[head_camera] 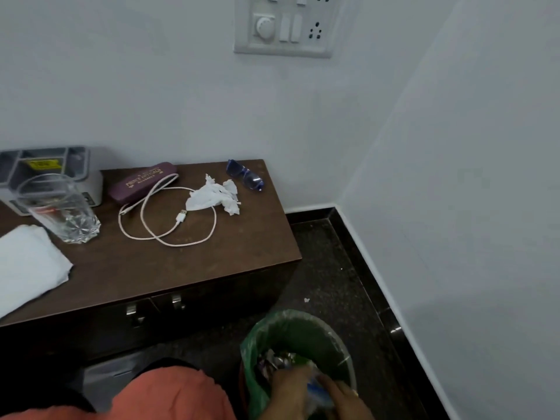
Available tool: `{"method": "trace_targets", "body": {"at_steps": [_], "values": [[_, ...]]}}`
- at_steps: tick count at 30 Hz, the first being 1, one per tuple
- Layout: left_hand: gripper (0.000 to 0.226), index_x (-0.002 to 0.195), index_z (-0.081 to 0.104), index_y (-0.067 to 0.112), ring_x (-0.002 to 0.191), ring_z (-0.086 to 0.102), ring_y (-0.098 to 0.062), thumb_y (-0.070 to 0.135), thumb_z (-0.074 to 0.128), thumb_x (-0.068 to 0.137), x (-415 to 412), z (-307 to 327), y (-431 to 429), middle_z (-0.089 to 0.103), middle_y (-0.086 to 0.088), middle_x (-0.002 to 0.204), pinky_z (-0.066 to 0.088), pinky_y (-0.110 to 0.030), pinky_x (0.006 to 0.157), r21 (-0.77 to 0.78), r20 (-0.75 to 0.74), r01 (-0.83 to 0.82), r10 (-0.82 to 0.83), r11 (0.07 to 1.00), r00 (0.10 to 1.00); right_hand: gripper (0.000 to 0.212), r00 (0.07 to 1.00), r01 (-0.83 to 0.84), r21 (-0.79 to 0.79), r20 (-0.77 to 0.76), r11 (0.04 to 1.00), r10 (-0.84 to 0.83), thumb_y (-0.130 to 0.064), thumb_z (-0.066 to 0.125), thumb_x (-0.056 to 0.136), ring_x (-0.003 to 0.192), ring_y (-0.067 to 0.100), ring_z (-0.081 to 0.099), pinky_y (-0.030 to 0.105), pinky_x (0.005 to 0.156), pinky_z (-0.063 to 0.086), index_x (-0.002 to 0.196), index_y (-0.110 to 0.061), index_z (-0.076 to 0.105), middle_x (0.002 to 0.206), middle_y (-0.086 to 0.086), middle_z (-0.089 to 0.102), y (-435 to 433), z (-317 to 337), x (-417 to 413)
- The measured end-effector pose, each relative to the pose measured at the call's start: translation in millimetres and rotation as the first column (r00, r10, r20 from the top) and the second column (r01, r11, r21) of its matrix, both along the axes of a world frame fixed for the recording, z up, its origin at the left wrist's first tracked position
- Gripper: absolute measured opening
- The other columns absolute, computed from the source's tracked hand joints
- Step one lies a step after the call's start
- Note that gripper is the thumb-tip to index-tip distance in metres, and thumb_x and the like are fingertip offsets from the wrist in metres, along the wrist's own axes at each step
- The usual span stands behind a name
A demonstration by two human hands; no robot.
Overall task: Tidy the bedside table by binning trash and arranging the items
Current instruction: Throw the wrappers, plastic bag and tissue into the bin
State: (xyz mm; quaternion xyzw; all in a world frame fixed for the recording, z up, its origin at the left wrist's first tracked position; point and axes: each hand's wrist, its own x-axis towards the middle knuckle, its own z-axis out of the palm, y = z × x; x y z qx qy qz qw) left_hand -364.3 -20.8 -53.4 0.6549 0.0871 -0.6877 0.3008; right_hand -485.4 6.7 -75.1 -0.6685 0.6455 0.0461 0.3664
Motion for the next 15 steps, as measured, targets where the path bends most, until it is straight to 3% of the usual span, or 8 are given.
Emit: {"method": "trace_targets", "body": {"at_steps": [2,3,5,7,9,11,13,15], "values": [[0.055,0.131,0.042,-0.008,0.108,0.057,-0.036,-0.008,0.063,0.081,8.9,5.8,-5.2,0.059,-0.024,0.115,0.046,-0.045,0.093,-0.073,-0.043,-0.018,0.015,0.997,0.999,0.053,1.000,-0.003,-0.065,0.011,0.998,0.004,-0.031,0.033,0.100,0.142,0.005,0.022,0.013,0.111,0.009,0.149,-0.024,0.014,0.156,-0.005,0.020,-7.4,2.9,13.2],[0.050,0.130,0.045,-0.006,0.101,0.059,-0.032,-0.003,0.063,0.083,16.4,11.0,-7.3,0.061,-0.022,0.108,0.048,-0.040,0.088,-0.139,-0.074,-0.017,0.006,0.990,0.997,0.050,0.996,-0.089,-0.200,-0.026,0.976,0.085,-0.029,0.034,0.098,0.137,0.001,0.030,0.009,0.110,0.005,0.146,-0.019,0.027,0.152,-0.004,0.031,-8.7,2.0,19.7],[0.041,0.128,0.047,0.000,0.093,0.058,-0.024,0.003,0.059,0.088,37.3,27.3,-18.5,0.061,-0.017,0.108,0.048,-0.031,0.078,-0.258,-0.068,-0.053,0.036,0.965,0.997,0.042,0.975,-0.215,-0.271,-0.123,0.938,0.188,-0.030,0.040,0.086,0.113,-0.005,0.055,0.002,0.105,-0.002,0.118,-0.016,0.065,0.122,-0.004,0.064,-24.0,17.9,43.4],[0.043,0.133,0.045,0.003,0.102,0.055,-0.020,0.004,0.054,0.091,67.1,46.0,-31.5,0.058,-0.015,0.122,0.045,-0.030,0.088,-0.395,-0.013,-0.094,0.097,0.914,0.995,0.035,0.991,-0.133,-0.388,-0.082,0.912,0.110,-0.031,0.045,0.081,0.101,-0.001,0.058,-0.004,0.098,0.006,0.107,-0.027,0.068,0.105,-0.009,0.069,-45.6,29.4,71.7],[0.040,0.132,0.047,0.003,0.105,0.055,-0.018,0.002,0.051,0.092,100.0,62.0,-41.9,0.058,-0.012,0.122,0.041,-0.029,0.096,-0.514,0.057,-0.101,0.152,0.852,0.987,0.031,0.983,-0.122,-0.492,0.059,0.862,0.173,-0.031,0.046,0.082,0.093,0.009,0.061,0.004,0.092,0.028,0.108,-0.030,0.061,0.099,-0.003,0.069,-70.3,31.7,100.7],[0.034,0.126,0.053,0.006,0.099,0.059,-0.014,0.002,0.050,0.092,131.9,73.2,-49.8,0.064,-0.005,0.108,0.044,-0.024,0.091,-0.586,0.069,-0.151,0.235,0.796,0.970,0.025,0.962,-0.110,-0.535,0.153,0.837,0.224,-0.031,0.047,0.087,0.090,0.012,0.061,0.017,0.084,0.040,0.107,-0.028,0.061,0.098,-0.003,0.065,-98.5,41.4,133.9],[0.028,0.119,0.056,0.010,0.094,0.061,-0.010,0.003,0.050,0.092,156.9,77.8,-56.7,0.066,-0.001,0.100,0.045,-0.020,0.086,-0.614,0.079,-0.180,0.287,0.769,0.955,0.019,0.948,-0.154,-0.616,0.128,0.773,0.291,-0.024,0.051,0.088,0.090,0.015,0.059,0.028,0.080,0.046,0.101,-0.023,0.064,0.097,-0.002,0.063,-132.5,52.9,170.5],[0.025,0.116,0.057,0.010,0.092,0.061,-0.009,0.003,0.050,0.092,175.9,75.9,-62.9,0.066,-0.001,0.097,0.046,-0.018,0.082,-0.630,0.049,-0.216,0.316,0.746,0.948,0.019,0.946,-0.241,-0.721,-0.025,0.650,0.323,-0.019,0.058,0.086,0.096,0.019,0.059,0.034,0.080,0.049,0.104,-0.021,0.064,0.103,-0.001,0.063,-167.9,59.0,208.3]]}}
